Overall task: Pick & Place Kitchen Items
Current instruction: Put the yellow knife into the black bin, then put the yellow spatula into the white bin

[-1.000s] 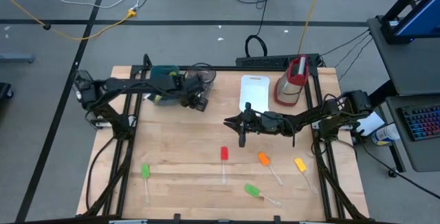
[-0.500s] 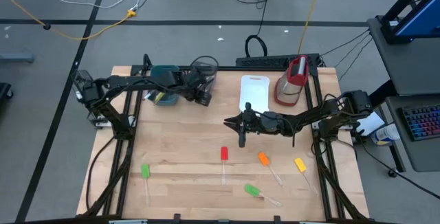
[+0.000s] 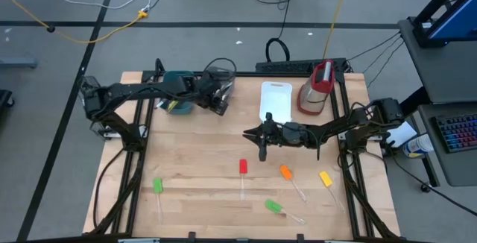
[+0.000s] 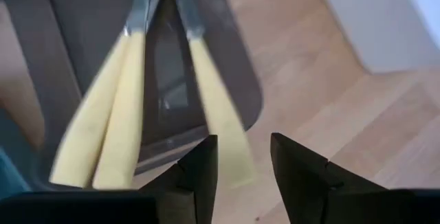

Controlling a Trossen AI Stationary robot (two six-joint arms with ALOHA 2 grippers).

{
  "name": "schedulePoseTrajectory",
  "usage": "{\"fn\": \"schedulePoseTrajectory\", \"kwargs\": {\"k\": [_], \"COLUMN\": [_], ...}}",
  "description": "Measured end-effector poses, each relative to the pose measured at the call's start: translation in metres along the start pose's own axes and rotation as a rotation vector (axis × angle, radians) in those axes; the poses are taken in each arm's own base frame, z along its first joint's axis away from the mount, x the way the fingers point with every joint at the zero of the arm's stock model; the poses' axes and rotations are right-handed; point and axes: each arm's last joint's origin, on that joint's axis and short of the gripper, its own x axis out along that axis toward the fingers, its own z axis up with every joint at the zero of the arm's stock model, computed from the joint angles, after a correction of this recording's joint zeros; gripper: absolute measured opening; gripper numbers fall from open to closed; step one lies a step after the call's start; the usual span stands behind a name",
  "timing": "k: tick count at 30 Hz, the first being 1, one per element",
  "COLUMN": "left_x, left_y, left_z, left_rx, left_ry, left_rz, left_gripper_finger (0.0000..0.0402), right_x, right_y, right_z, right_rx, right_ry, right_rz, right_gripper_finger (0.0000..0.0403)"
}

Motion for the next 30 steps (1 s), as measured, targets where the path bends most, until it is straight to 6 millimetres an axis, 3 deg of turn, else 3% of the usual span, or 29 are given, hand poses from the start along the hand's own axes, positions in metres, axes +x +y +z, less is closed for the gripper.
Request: {"fn": "schedulePoseTrajectory", "kwargs": {"k": [5,11,18,25,30], "left_x": [-0.034,-0.062,-0.072,-0.083,-0.086], "left_y": [-0.012,-0.031,-0.057,-0.072,-0.080], "left_z": [-0.007,-0.025,-0.051,-0.071,-0.084], "left_rx": [0.066,0.199,0.307,0.373,0.412], "left_ry": [-0.122,-0.226,-0.326,-0.372,-0.391], "left_rz": [0.017,0.023,0.095,0.087,0.098], "left_gripper_finger": [0.0136,0.0136,0.0136,0.0136,0.0136], "right_x": [-0.001,-0.002,-0.005,-0.010,-0.021], "right_y": [0.001,0.004,0.014,0.030,0.035], "right_z": [-0.006,-0.010,-0.013,-0.021,-0.028], "right_rx": [-0.044,-0.061,-0.086,-0.085,-0.007], "right_ry": [0.057,0.094,0.106,0.162,0.302], "right_rz": [-0.003,0.002,0.032,0.131,0.115], "right_gripper_finger": [0.0065,0.0115,0.0157,0.0160,0.0160]}}
